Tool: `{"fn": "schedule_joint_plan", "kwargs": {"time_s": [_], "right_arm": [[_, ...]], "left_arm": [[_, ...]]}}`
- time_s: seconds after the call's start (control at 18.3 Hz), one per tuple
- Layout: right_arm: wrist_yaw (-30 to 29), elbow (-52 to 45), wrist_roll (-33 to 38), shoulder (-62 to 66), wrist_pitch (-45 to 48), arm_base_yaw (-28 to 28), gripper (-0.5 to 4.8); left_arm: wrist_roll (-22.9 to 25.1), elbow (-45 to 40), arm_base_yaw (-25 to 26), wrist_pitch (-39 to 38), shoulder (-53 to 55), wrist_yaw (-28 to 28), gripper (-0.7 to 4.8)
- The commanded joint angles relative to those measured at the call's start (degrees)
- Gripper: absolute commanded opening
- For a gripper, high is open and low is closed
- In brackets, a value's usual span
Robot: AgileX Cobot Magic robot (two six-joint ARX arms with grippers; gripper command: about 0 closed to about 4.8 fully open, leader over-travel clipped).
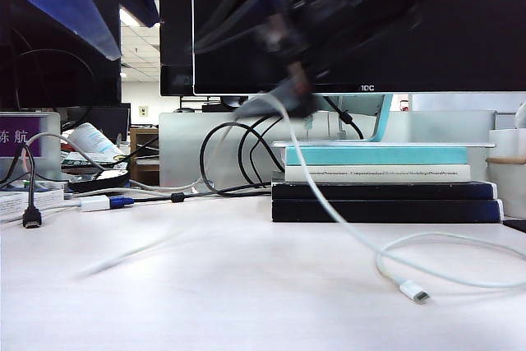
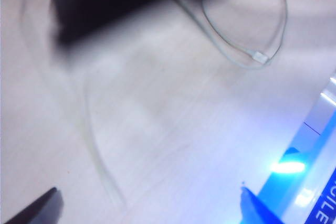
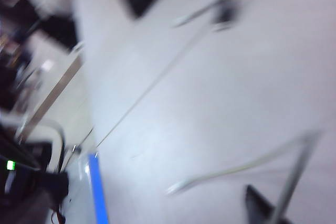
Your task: Unfold the white charging cable into a straight cable.
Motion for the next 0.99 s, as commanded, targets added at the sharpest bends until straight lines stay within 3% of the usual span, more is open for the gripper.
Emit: {"fn": "schedule_joint_plan", "kwargs": {"time_s": [0.05,0.44,0.6,0.71,0.82,0.99], "right_arm": [[-3.23,5.27,-4.92,-1.36,-11.21,-1.70,4.79],[-1.42,8.39,-7.98,-6.25,-18.47,-2.21,4.79],[-14.49,8.39,-8.13,-6.32,-18.16,-0.81,4.79],[-27.23,8.39,-7.10,-6.62,-14.49,0.15,4.79],[-27.19,8.39,-2.36,-6.75,-12.92,0.28,4.79],[-27.21,8.39,-1.53,-6.71,-12.96,0.28,4.79]], "left_arm": [[0.15,0.20,-0.02,2.71,-0.11,0.28,4.79],[0.04,0.20,-0.02,5.35,0.61,0.52,4.79],[-0.04,0.20,-0.02,5.29,0.61,0.50,4.79],[-0.02,0.20,-0.02,4.90,0.61,0.48,4.79],[0.00,0.20,-0.02,4.85,0.59,0.13,4.79],[0.02,0.22,-0.02,4.63,0.04,-1.38,4.79]]}}
